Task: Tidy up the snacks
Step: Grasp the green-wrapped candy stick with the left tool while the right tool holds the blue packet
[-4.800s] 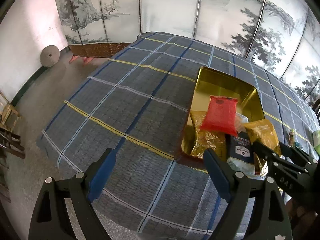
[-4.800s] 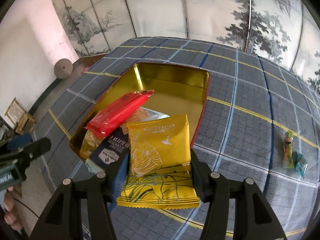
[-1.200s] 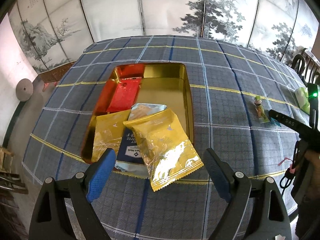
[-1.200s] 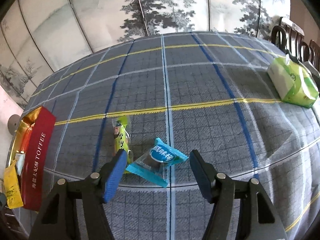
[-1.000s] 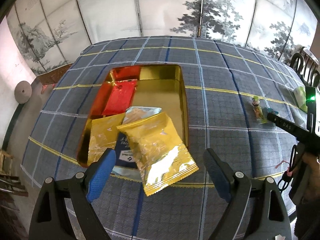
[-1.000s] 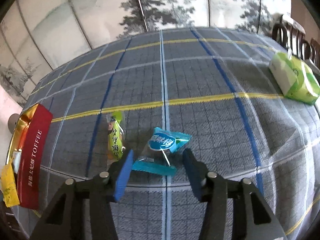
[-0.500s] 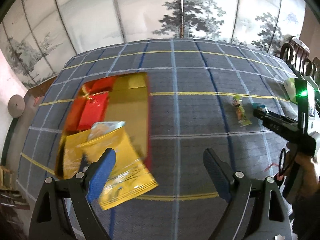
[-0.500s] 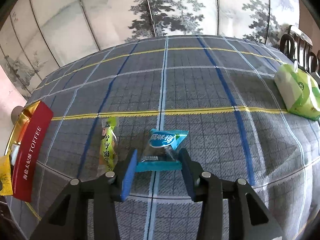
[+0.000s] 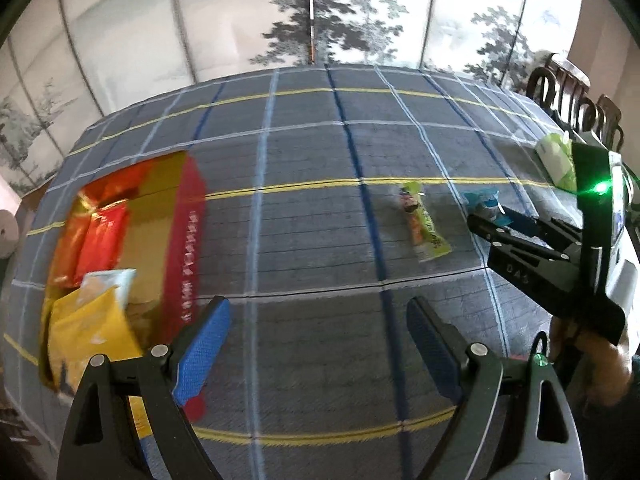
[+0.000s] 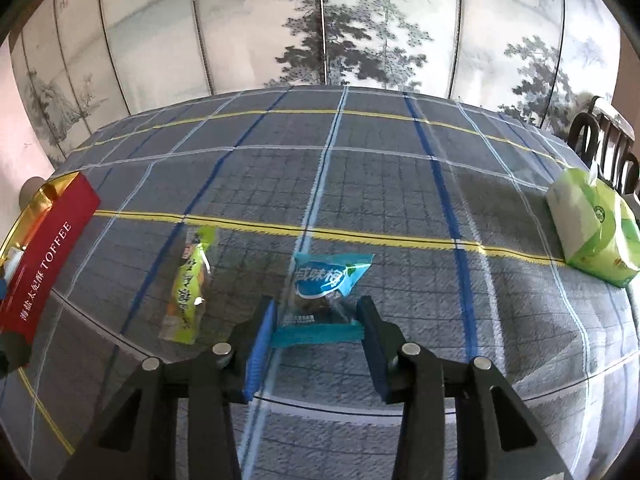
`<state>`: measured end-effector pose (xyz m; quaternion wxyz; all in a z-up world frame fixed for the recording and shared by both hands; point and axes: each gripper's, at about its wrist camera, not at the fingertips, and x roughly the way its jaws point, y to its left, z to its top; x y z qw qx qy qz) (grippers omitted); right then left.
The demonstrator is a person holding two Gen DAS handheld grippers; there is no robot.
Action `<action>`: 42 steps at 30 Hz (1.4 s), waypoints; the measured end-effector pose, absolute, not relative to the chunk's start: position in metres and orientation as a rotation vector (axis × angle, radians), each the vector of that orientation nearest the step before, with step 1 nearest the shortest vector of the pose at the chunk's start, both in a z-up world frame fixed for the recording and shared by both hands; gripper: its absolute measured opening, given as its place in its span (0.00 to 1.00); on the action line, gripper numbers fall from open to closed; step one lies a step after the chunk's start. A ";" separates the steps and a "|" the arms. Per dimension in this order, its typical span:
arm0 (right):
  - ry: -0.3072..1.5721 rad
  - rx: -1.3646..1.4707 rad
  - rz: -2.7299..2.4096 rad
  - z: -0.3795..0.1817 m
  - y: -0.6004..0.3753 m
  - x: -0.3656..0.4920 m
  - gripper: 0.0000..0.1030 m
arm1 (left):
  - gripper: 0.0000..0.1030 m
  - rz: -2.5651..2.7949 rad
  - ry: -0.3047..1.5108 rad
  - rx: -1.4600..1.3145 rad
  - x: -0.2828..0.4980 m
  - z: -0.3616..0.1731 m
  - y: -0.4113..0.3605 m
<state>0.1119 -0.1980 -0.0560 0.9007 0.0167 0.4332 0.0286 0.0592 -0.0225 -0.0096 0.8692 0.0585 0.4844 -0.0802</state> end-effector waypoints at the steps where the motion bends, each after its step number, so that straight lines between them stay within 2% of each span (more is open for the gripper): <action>1: 0.897 0.035 0.054 -0.057 -0.202 0.111 0.41 | 0.84 -0.166 1.016 0.130 0.061 -0.011 -0.027; 16: 0.904 0.002 0.021 -0.058 -0.238 0.106 0.41 | 0.84 -0.247 1.009 0.153 0.092 -0.022 -0.075; 20: 0.904 0.002 0.020 -0.058 -0.239 0.106 0.41 | 0.82 -0.254 1.013 0.147 0.100 -0.025 -0.081; 21: 0.904 0.003 0.020 -0.058 -0.238 0.106 0.41 | 0.78 -0.259 1.017 0.144 0.102 -0.026 -0.082; 23: 0.904 0.005 0.021 -0.059 -0.237 0.106 0.41 | 0.64 -0.271 1.033 0.129 0.106 -0.029 -0.084; 25: 0.904 0.004 0.021 -0.059 -0.238 0.106 0.41 | 0.58 -0.286 1.057 0.108 0.109 -0.034 -0.084; 35: 0.905 0.005 0.020 -0.058 -0.238 0.106 0.41 | 0.56 -0.303 1.065 0.070 0.124 -0.041 -0.093; 42: 0.906 0.005 0.019 -0.058 -0.238 0.106 0.41 | 0.42 -0.284 1.067 0.089 0.130 -0.046 -0.102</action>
